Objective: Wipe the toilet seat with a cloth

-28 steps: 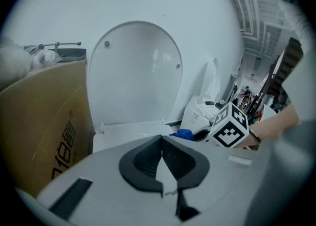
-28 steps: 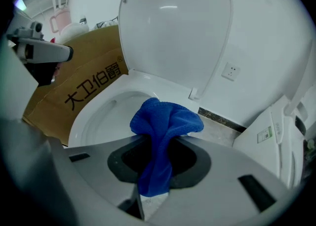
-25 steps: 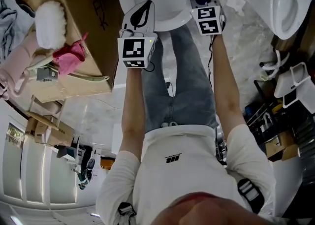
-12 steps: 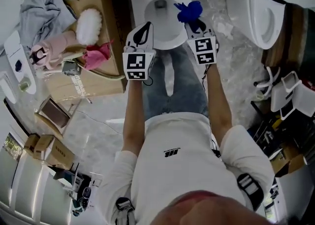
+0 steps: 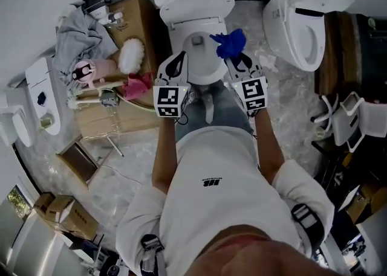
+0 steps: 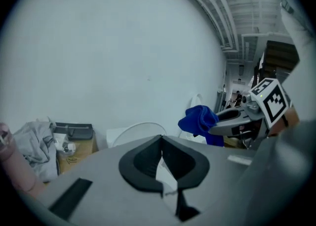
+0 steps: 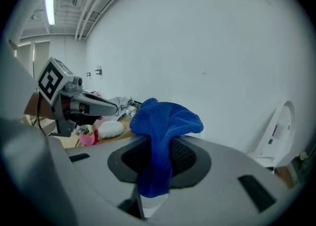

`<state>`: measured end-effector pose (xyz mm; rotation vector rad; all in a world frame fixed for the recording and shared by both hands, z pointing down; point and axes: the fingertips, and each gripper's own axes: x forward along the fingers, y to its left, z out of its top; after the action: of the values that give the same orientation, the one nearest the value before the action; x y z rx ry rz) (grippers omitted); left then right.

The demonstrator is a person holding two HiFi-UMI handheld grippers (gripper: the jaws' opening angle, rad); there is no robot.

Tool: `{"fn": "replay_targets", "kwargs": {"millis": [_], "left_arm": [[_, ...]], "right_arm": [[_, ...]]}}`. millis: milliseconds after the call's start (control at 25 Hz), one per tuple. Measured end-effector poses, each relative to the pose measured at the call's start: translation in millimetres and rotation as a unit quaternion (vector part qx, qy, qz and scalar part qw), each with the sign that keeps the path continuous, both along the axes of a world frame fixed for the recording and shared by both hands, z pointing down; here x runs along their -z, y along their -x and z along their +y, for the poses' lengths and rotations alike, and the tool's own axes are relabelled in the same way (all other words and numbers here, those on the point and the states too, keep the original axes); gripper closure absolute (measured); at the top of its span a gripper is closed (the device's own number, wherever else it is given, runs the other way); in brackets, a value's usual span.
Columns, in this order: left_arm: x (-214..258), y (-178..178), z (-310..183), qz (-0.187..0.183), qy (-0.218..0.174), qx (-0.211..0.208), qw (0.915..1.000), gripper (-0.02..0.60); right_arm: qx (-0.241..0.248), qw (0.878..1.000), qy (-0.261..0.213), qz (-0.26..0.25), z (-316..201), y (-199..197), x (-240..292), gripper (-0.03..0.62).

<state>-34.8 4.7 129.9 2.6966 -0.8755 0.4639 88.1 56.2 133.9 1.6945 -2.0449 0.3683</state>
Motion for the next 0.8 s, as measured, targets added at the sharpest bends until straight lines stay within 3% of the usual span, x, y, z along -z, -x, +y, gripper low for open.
{"fn": "replay_targets", "kwargs": {"millis": [440,800], "left_arm": [[106.0,23.0,31.3,0.032,-0.052,-0.026,0.9978,0.571],[147.2,35.1,46.5,0.036,-0.090,-0.022,0.9951,0.571]], "right_arm": [[-0.020,0.997,-0.077,-0.005,33.1,34.4,104.2,0.508],[-0.004,0.993,-0.116,-0.011,43.1,41.9,143.8,0.508]]}}
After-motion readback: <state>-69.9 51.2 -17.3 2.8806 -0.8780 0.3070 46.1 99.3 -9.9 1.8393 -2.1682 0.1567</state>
